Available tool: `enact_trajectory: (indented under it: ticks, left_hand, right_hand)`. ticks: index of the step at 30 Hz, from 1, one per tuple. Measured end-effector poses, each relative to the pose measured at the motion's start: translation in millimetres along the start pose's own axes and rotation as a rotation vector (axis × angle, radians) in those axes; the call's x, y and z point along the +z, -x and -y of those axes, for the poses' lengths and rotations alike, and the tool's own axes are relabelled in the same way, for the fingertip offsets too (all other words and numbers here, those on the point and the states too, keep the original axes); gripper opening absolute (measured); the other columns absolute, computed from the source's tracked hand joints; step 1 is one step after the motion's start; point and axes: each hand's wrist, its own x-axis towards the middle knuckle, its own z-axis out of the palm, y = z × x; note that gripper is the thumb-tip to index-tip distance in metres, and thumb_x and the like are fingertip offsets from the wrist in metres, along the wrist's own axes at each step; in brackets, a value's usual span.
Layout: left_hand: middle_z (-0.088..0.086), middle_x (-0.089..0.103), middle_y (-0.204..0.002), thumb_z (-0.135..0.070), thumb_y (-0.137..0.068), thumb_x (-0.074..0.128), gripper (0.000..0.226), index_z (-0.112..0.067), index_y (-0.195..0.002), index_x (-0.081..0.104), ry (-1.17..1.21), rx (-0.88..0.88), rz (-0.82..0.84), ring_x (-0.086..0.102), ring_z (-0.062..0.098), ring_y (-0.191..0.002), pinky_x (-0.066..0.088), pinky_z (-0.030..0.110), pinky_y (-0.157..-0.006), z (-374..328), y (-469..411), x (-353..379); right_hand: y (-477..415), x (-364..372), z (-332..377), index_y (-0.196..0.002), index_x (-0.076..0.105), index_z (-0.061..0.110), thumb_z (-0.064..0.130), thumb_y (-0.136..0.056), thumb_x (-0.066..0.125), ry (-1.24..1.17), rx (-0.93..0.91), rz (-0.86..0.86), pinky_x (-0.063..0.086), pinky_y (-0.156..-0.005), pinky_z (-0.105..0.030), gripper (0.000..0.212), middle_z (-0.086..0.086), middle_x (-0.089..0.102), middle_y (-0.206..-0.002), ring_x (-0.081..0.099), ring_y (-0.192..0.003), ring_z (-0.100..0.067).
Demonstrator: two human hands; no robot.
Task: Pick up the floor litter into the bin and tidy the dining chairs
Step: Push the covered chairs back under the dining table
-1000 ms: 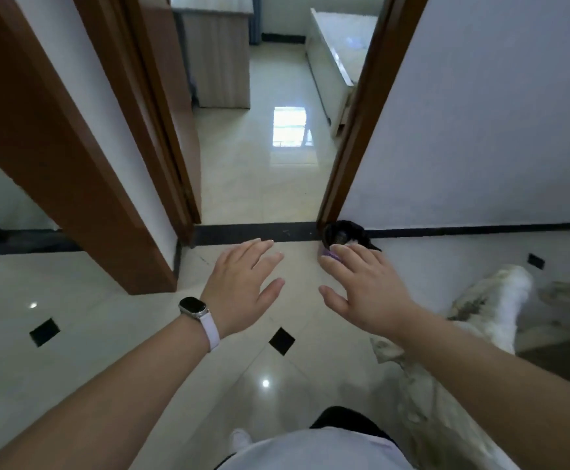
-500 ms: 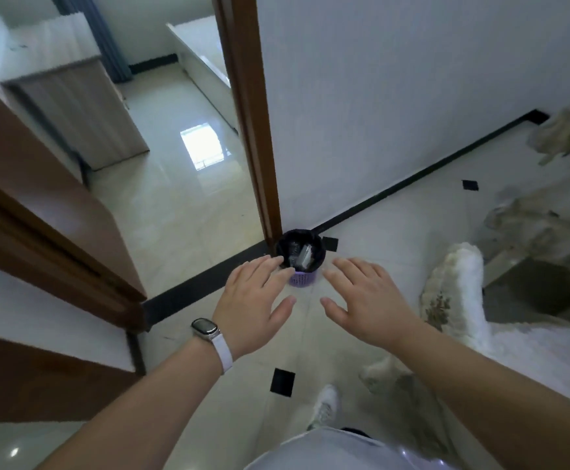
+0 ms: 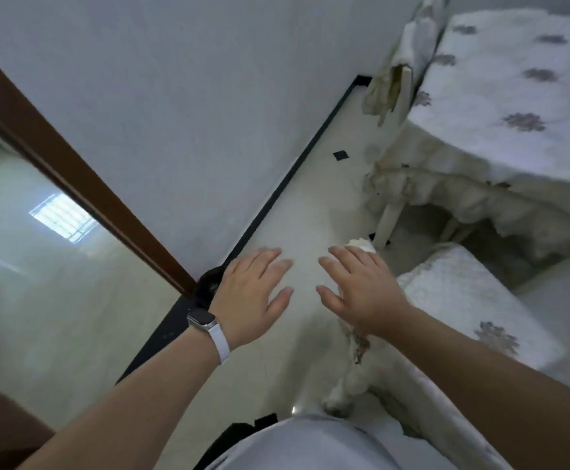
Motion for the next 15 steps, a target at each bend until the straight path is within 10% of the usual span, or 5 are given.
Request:
enact_trajectory:
  ticks: [15]
  left_hand:
    - [0.013, 0.061, -0.130, -0.040, -0.093, 0.051, 0.043, -0.013, -0.124, 0.064, 0.355, 0.656, 0.157, 0.059, 0.033, -0.117, 0.048, 0.048, -0.097, -17, -109, 67]
  right_hand:
    - [96, -4, 15, -0.124, 0.062, 0.017, 0.053, -0.091, 0.043, 0.175, 0.798, -0.011, 0.046, -0.091, -0.044, 0.052, -0.009, 0.060, -0.131, 0.056, -0.117, -0.031]
